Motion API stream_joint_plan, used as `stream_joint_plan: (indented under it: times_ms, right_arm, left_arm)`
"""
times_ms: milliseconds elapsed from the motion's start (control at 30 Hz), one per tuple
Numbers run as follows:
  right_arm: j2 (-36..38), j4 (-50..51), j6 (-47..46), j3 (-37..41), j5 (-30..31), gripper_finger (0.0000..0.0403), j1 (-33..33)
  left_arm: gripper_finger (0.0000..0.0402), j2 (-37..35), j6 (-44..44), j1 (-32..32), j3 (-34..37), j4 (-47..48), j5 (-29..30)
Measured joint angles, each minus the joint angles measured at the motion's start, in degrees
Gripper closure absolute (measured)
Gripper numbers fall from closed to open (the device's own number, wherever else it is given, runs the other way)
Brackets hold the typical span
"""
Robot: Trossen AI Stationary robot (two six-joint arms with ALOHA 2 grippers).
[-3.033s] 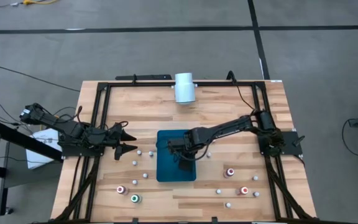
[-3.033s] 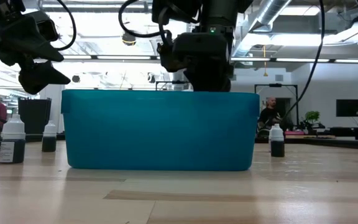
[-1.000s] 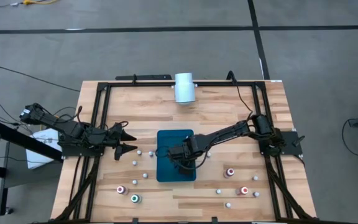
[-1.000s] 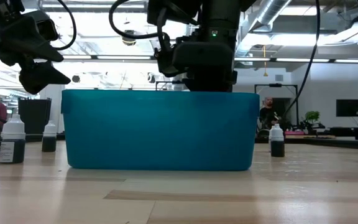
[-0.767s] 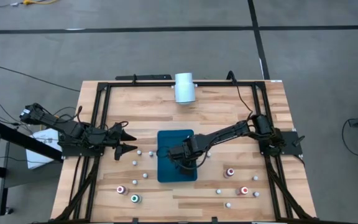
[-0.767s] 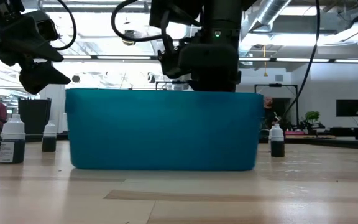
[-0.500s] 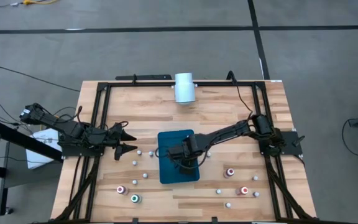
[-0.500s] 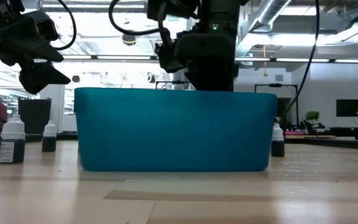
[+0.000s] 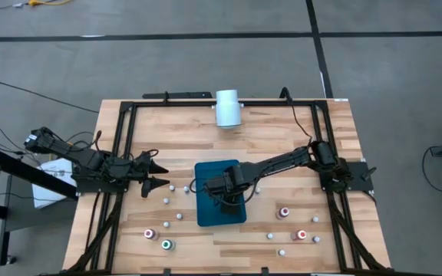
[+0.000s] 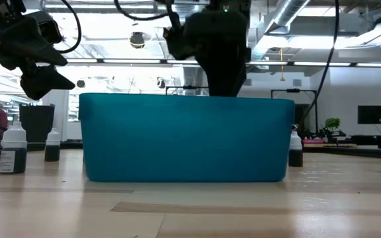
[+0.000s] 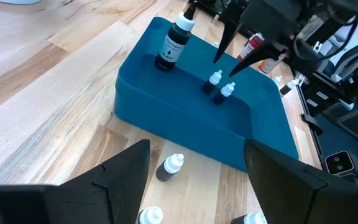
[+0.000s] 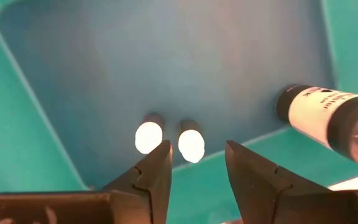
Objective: Pick & Place food coloring
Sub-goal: Put the big pink food coloring bottle into the blue bin
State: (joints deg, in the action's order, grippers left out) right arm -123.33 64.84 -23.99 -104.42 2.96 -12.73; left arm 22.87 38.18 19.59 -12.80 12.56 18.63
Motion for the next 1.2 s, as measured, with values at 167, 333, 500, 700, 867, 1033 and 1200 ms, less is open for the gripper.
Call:
stream_joint_plan:
  times_ms: [167, 333, 500, 700, 867, 1033, 1200]
  right_arm:
    - [0.0, 2.9, 0.4, -4.5, 0.1, 0.0266, 0.0]
    - [0.0, 6.7, 0.5, -10.0, 1.0, 0.0269, 0.0]
    - [0.0, 12.1, 0.5, -15.5, 4.6, 0.0275, -0.6]
    - [0.0, 21.2, -0.3, -21.9, 10.9, 0.0276, -2.3]
    - [0.2, 25.1, -4.6, -26.1, 16.0, 0.0276, -4.0]
    - [4.2, 25.1, -7.6, -26.1, 19.6, 0.0281, -5.8]
    - [9.8, 25.2, -9.9, -24.7, 24.0, 0.0287, -7.2]
  left_arm:
    - [0.0149, 0.0, 0.0, 0.0, 0.0, 0.0, 0.0]
    - [0.0149, 0.0, 0.0, 0.0, 0.0, 0.0, -0.2]
    - [0.0149, 0.0, 0.0, 0.0, 0.0, 0.0, -0.2]
    - [0.0149, 0.0, 0.0, 0.0, 0.0, 0.0, -0.2]
    - [0.0149, 0.0, 0.0, 0.0, 0.0, 0.0, -0.2]
    - [0.0149, 0.0, -0.5, 0.0, 0.0, 0.0, -0.3]
    - [0.0149, 0.0, -1.0, 0.0, 0.0, 0.0, -0.4]
